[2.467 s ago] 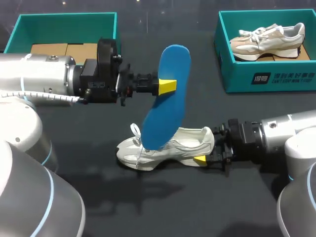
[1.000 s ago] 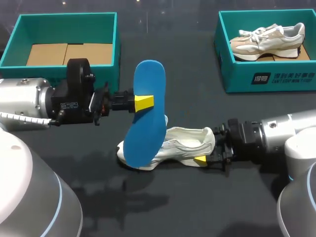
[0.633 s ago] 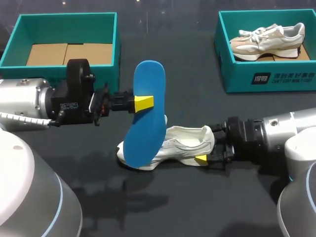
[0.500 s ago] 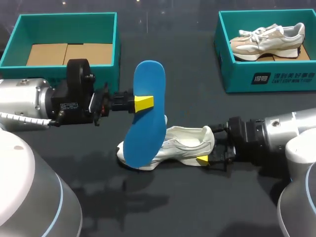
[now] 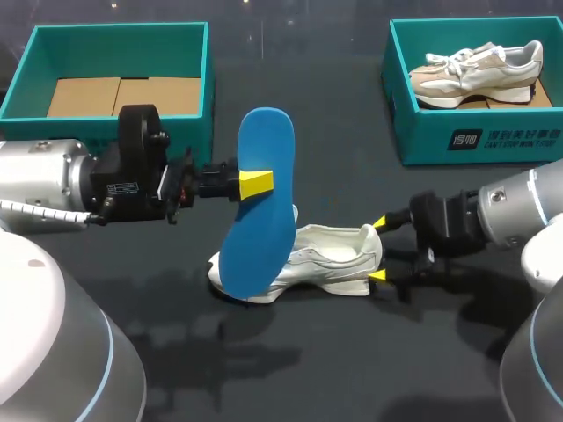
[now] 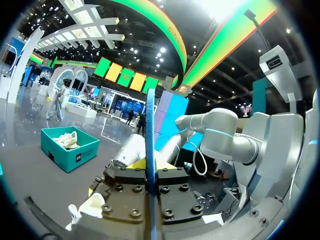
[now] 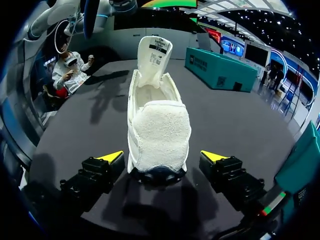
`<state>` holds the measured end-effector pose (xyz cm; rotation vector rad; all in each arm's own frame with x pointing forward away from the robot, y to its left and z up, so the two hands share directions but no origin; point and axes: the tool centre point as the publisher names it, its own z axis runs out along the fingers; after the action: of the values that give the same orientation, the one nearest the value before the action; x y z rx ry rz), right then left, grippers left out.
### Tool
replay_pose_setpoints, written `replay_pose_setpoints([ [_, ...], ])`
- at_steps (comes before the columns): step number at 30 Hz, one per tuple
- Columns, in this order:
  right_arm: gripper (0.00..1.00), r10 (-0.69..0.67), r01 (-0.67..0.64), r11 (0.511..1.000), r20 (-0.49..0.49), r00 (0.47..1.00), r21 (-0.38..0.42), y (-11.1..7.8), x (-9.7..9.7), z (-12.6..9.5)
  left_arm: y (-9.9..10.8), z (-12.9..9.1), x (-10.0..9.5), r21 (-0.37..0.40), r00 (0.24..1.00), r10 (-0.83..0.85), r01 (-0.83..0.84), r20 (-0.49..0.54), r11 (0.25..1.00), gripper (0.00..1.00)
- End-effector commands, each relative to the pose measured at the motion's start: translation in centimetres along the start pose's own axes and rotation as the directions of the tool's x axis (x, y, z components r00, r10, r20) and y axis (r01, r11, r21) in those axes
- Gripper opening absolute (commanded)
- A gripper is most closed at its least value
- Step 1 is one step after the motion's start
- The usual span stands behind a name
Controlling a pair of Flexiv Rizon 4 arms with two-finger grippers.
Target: Take the shoe out of the shoebox, open the shoe tongue, remove and reinsert the insole, then place the shoe into the shoebox
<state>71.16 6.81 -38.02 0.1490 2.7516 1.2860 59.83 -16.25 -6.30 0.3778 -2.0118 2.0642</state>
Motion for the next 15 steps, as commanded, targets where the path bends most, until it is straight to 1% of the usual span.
replay_pose_setpoints([
  [1, 1.00, 0.016, -0.009, 0.953, -0.020, 1.000, 0.302, 0.6, -0.8, -1.3, 0.1, 0.0, 0.2, 0.003, 1.000, 0.000, 0.000, 0.003, 1.000, 0.00],
  [6, 1.00, 0.040, -0.025, 0.891, -0.023, 0.999, 0.454, 1.2, -1.6, -2.5, 0.1, 0.0, 0.2, 0.003, 1.000, 0.000, 0.000, 0.003, 1.000, 0.00],
  [8, 1.00, 0.056, -0.037, 0.847, -0.020, 0.998, 0.530, 1.4, -1.8, -2.7, 0.1, 0.0, 0.2, 0.003, 1.000, 0.000, 0.000, 0.003, 1.000, 0.00],
  [9, 1.00, 0.065, -0.045, 0.831, -0.015, 0.998, 0.555, 1.4, -1.9, -2.9, 0.1, 0.0, 0.2, 0.003, 1.000, 0.000, 0.000, 0.003, 1.000, 0.00],
  [11, 1.00, 0.071, -0.048, 0.802, -0.015, 0.997, 0.595, 1.6, -2.1, -3.1, 0.1, 0.0, 0.2, 0.003, 1.000, 0.000, 0.000, 0.003, 1.000, 0.00],
  [15, 1.00, 0.082, -0.048, 0.761, -0.022, 0.996, 0.647, 1.9, -2.1, -3.5, 0.1, 0.0, 0.2, 0.003, 1.000, 0.000, 0.000, 0.003, 1.000, 0.00],
])
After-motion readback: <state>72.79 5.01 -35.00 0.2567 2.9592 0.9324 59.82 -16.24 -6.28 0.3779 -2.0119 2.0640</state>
